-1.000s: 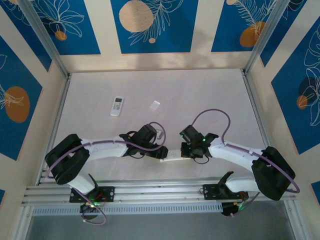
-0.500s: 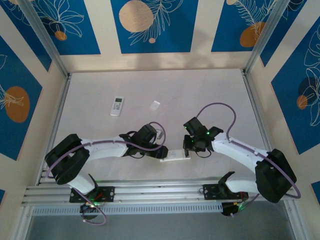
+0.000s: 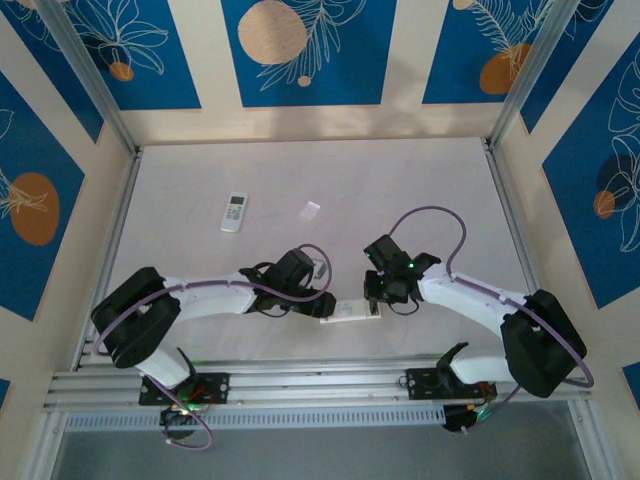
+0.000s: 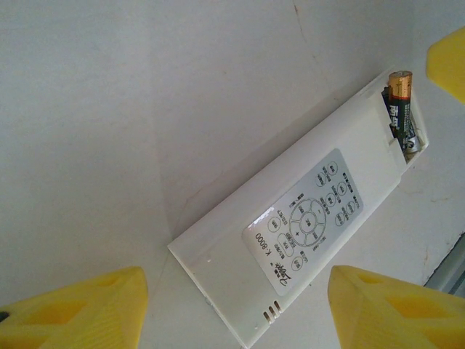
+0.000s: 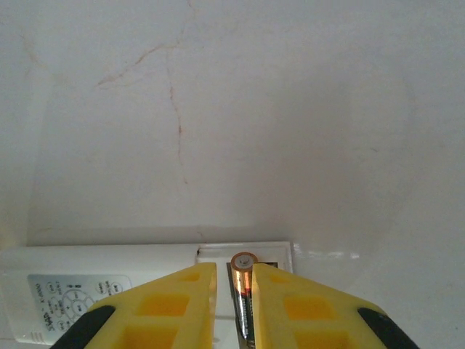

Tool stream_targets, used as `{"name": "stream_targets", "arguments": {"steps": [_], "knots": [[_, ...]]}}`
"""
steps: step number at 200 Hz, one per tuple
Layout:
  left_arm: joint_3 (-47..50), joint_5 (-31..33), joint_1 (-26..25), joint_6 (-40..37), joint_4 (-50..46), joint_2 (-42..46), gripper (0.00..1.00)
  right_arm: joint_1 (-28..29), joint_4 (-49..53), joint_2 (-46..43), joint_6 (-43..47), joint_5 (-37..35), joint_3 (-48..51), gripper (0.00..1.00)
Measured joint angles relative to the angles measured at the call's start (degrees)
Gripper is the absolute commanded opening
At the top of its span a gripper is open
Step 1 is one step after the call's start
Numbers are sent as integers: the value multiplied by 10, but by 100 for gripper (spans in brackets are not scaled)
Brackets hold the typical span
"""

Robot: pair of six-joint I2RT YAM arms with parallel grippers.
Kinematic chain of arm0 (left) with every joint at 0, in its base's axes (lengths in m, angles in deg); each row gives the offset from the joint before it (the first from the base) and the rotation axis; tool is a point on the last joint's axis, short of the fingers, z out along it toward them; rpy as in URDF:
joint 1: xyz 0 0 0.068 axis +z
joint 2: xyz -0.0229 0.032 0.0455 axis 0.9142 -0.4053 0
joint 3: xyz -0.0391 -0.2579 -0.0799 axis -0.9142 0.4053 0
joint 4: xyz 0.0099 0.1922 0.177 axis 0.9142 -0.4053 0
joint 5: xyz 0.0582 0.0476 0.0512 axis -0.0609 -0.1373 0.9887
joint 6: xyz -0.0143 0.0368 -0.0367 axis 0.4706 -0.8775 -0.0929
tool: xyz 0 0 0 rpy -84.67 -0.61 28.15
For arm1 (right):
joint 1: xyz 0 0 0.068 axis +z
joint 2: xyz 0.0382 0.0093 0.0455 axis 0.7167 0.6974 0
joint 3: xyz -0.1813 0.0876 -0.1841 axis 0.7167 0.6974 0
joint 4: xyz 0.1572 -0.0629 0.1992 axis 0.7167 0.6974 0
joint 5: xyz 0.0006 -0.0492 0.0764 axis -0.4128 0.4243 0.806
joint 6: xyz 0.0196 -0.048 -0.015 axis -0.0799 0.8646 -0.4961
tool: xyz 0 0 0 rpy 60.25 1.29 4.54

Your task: Load the batteries into the remote control

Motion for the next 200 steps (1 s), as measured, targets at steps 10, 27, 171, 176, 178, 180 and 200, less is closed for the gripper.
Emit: {"name": "stream_targets", "arguments": {"steps": [10,27,171,176,178,180,200], "knots": [[0,0,0,0,0,0,67,0,0,3,0,0,2,21],[0,0,0,0,0,0,67,2,0,6,0,0,5,20],[-5,0,0,0,0,-1,67,37,-20,6,-13,-17,28,11],[-5,0,0,0,0,-2,67,41,-23,4,-18,-21,30,11],[-5,0,0,0,0,-2,67,42,-23,3,-19,-23,31,11],[-6,0,0,0,0,-2,67,44,-24,3,-20,-25,32,10],[-7,0,0,0,0,-3,67,57,-28,-2,-44,-42,38,8]]}}
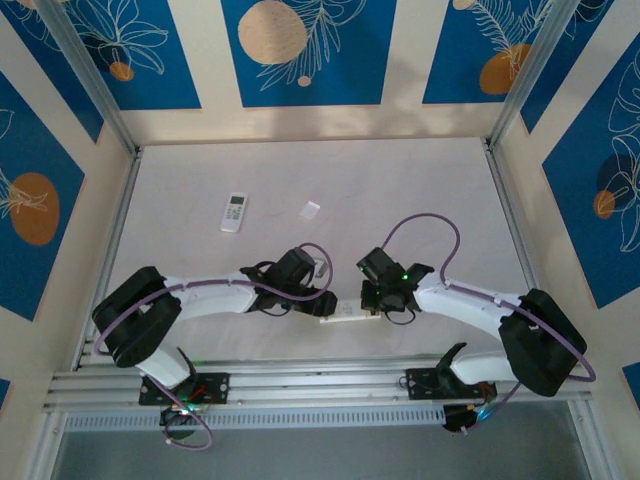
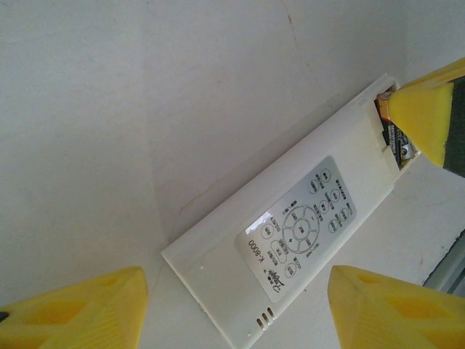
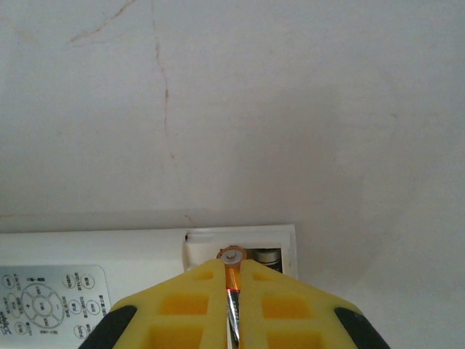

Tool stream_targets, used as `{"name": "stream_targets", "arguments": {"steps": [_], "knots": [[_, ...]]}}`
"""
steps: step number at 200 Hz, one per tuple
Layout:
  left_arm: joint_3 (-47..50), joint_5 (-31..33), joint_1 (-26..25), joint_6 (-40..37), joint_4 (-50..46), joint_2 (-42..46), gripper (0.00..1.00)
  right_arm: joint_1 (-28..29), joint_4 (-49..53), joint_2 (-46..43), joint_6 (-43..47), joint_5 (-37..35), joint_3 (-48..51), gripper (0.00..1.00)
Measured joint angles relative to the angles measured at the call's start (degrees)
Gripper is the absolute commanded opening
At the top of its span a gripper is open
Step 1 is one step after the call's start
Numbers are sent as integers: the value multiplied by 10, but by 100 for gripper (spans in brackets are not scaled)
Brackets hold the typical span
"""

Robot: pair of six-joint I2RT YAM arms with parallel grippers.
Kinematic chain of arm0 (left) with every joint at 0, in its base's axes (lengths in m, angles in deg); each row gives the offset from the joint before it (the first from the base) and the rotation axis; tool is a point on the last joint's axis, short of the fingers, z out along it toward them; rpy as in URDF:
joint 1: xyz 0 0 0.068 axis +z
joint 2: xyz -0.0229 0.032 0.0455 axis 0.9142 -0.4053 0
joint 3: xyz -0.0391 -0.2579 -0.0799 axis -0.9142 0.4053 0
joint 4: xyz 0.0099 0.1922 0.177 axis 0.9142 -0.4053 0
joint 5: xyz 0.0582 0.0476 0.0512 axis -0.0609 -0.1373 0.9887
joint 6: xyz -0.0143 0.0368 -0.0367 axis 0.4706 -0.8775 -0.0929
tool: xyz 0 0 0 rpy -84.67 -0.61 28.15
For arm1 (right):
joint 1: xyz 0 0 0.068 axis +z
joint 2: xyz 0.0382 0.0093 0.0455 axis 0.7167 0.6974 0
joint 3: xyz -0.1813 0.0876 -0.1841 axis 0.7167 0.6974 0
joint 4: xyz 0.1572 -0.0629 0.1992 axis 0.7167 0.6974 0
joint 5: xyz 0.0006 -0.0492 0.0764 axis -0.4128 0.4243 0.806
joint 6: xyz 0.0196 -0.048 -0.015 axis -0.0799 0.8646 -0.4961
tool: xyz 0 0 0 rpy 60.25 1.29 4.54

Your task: Load the batteries into the remote control

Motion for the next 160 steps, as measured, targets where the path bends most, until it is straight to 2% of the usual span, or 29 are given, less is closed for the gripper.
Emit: {"name": "stream_targets", "arguments": {"steps": [20,55,99,114,132,160], "knots": [[-1,0,0,0,0,0,67,9,-4,2,-34,4,13,4],[-1,0,0,0,0,0,67,14,-2,15,-83,4,10,4],[-1,2,0,0,0,1,67,19,27,26,-83,-2,-19,6],[2,12,0,0,0,6,67,10,64,26,-68,23,-38,12],[16,39,0,0,-2,36,76,-10,101,22,-34,38,-82,21],[42,103,10,-12,-6,143,86,-46,98,14,62,34,-180,45]]}}
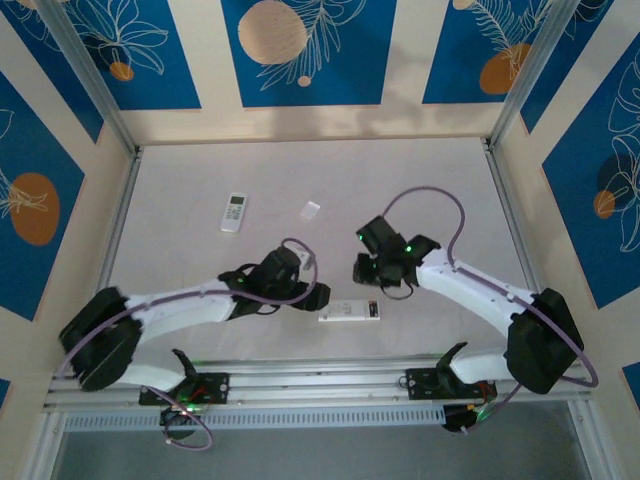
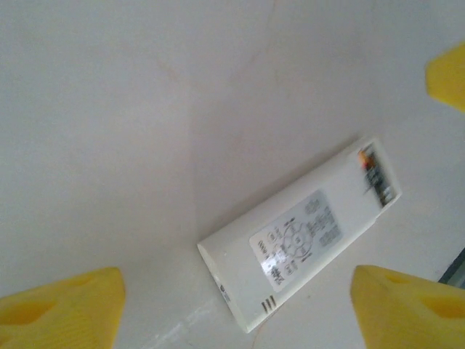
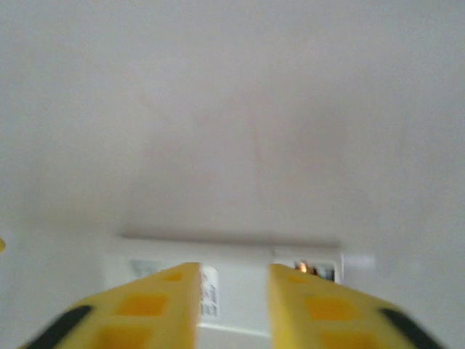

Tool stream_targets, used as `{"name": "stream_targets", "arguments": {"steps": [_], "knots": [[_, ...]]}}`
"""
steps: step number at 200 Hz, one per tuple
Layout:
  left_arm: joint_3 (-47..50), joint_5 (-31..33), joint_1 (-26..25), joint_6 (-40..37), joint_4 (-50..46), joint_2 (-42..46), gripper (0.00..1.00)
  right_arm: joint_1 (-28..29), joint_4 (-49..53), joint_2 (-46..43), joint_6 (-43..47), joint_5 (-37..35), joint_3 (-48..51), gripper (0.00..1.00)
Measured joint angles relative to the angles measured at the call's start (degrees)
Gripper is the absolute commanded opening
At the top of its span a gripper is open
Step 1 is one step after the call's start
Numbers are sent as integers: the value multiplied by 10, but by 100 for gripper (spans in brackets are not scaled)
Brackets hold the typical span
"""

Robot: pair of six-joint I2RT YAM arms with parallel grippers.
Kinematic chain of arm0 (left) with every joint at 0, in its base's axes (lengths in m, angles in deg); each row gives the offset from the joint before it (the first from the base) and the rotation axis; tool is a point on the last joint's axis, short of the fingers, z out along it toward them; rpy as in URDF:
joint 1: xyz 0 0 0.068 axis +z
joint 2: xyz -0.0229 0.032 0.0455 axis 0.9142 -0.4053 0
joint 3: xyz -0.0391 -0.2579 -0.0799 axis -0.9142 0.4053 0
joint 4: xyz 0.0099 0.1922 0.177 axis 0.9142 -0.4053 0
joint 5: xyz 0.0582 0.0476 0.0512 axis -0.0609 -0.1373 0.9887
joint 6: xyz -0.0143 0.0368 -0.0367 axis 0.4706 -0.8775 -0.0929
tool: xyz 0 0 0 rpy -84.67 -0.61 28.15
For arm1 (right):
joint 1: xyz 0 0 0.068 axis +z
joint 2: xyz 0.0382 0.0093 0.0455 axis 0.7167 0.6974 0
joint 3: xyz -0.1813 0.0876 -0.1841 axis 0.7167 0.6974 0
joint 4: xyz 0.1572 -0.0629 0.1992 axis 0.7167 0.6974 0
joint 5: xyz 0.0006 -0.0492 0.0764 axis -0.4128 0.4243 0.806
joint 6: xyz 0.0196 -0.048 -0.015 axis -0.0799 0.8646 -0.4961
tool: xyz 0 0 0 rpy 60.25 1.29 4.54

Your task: Load the batteries into the remote control

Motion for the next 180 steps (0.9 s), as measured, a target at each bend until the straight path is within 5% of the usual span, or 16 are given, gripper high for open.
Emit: {"name": "stream_targets", "arguments": {"steps": [37,87,150,180], "knots": [[2,57,97,-32,-28,143,91,-19,-17,112,151,-5,-183,56],[14,32,231,-38,-72,206,91,-22,-19,377,265,26,-405,64],[52,-28,249,-33,-78,233,93,-22,50,628,364,3,-678,57],[60,-40,249,-33,-84,233,94,-18,86,704,395,-30,-772,44]]}}
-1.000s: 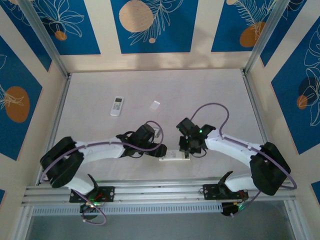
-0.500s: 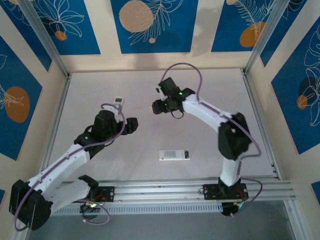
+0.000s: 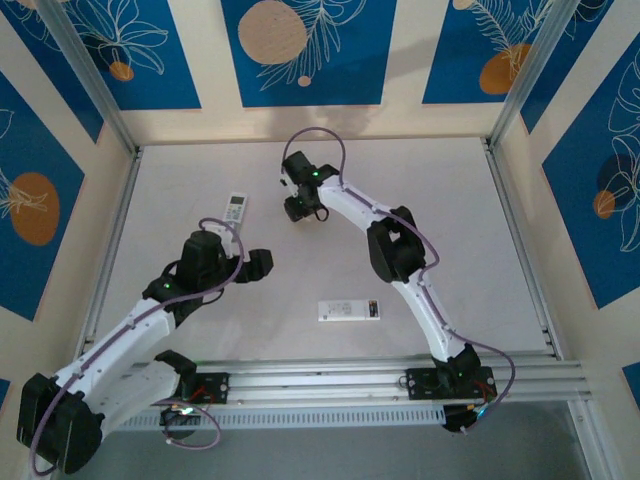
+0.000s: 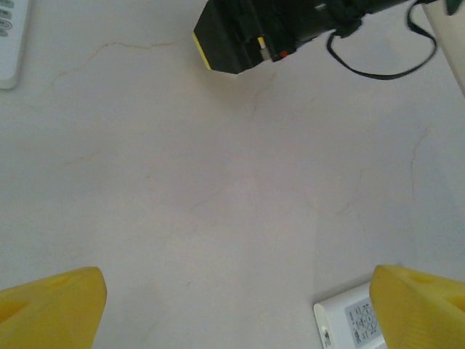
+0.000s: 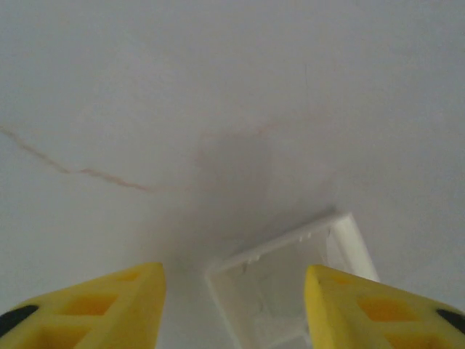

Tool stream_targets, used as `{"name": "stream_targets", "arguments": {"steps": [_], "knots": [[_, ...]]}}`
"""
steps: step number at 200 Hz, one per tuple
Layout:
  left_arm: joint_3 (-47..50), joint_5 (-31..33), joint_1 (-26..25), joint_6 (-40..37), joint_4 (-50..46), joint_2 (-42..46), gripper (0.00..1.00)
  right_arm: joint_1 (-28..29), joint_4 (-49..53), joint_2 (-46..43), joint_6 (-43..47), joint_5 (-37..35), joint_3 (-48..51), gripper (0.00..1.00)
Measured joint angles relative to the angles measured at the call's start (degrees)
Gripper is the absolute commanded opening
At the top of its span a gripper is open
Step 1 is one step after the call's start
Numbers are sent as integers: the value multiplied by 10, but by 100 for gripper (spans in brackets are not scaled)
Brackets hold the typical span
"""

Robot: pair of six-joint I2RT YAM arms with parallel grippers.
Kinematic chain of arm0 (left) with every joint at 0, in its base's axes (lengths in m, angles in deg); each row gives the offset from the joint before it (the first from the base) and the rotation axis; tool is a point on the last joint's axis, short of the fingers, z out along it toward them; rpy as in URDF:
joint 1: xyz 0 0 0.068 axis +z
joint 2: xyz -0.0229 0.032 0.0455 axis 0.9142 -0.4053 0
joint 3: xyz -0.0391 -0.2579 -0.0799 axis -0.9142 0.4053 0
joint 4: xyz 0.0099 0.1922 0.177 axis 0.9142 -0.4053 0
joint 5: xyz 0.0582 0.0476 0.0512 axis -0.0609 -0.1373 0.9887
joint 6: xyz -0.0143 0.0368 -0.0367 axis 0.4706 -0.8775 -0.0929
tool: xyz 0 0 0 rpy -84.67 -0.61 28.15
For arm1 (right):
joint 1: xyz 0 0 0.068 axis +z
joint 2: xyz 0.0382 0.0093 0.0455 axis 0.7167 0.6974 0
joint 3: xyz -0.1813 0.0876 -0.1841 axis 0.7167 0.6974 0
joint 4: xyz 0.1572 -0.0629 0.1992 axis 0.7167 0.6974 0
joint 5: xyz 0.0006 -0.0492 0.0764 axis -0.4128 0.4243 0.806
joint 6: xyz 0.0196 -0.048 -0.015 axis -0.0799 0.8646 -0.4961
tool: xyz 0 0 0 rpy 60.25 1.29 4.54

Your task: Load the batteries into the remote control

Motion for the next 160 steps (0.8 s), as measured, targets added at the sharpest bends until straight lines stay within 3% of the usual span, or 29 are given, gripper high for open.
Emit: {"name": "stream_targets", "arguments": {"steps": [34,54,98,113,127,160], "knots": [[0,-6,0,0,1,-3,94,12,16,13,22,-30,-13,13],[0,-11,1,0,2,-11,94,19,18,13,32,-45,-13,1],[-5,-30,13,5,8,-26,94,8,26,-12,25,-7,6,0],[-25,-52,33,17,12,-45,94,-6,-3,-86,12,31,99,0],[-60,-75,47,30,16,-72,93,-20,-66,-211,2,68,251,0],[-174,-163,51,62,42,-155,81,-33,-306,-530,21,151,584,0]]}}
